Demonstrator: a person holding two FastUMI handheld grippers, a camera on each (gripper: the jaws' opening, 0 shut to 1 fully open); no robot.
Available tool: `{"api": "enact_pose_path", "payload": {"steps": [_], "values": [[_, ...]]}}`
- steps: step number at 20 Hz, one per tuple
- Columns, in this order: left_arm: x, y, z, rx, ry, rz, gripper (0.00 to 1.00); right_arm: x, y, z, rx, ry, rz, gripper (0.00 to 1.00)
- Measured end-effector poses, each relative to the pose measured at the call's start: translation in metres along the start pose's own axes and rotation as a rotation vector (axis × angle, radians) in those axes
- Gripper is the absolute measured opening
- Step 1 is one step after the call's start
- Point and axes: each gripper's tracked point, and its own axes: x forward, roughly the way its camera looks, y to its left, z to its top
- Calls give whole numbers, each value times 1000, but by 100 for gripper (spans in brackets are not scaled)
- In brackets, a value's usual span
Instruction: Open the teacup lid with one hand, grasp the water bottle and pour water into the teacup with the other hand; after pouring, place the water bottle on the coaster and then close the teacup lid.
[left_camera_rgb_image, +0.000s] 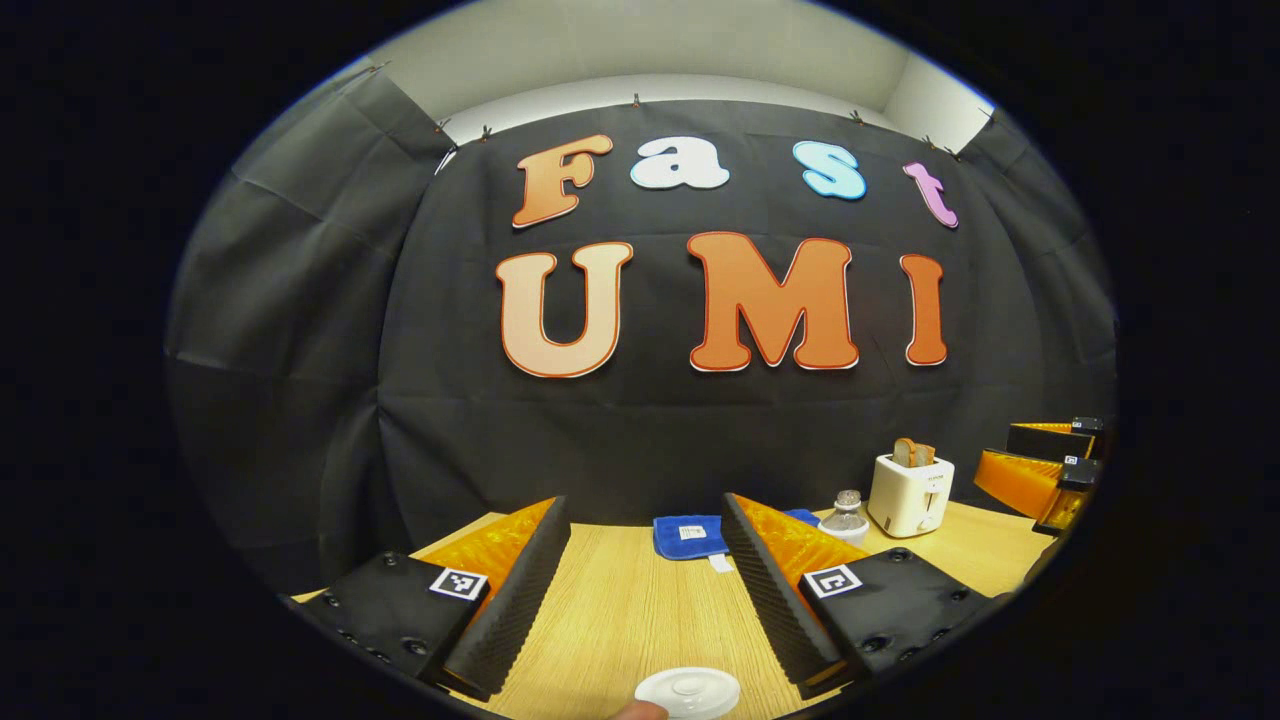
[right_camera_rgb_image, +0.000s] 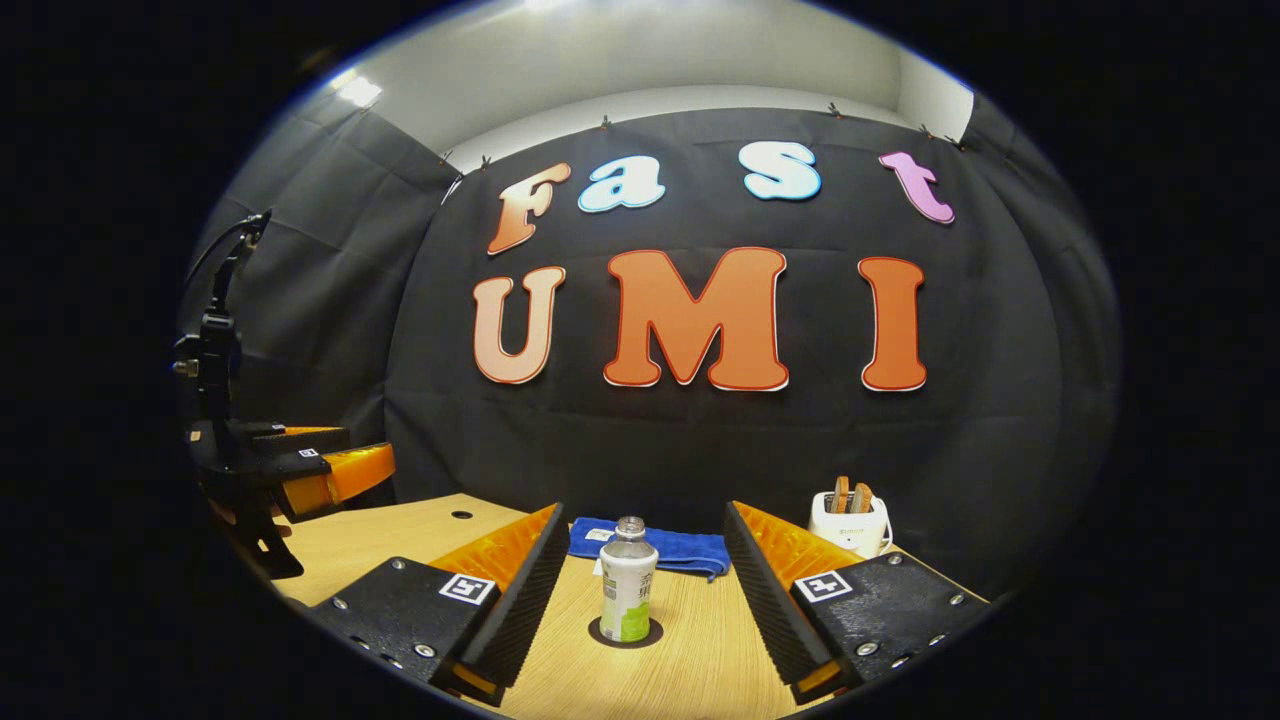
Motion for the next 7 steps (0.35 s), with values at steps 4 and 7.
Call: {"api": "enact_pose_path", "payload": {"steps": [4, 7], "values": [[0, 4, 0, 2, -8, 9, 96, 2, 1, -2, 1, 6, 3, 93], [-1, 6, 2, 4, -13, 13, 96, 2, 4, -1, 0, 6, 5, 93]]}}
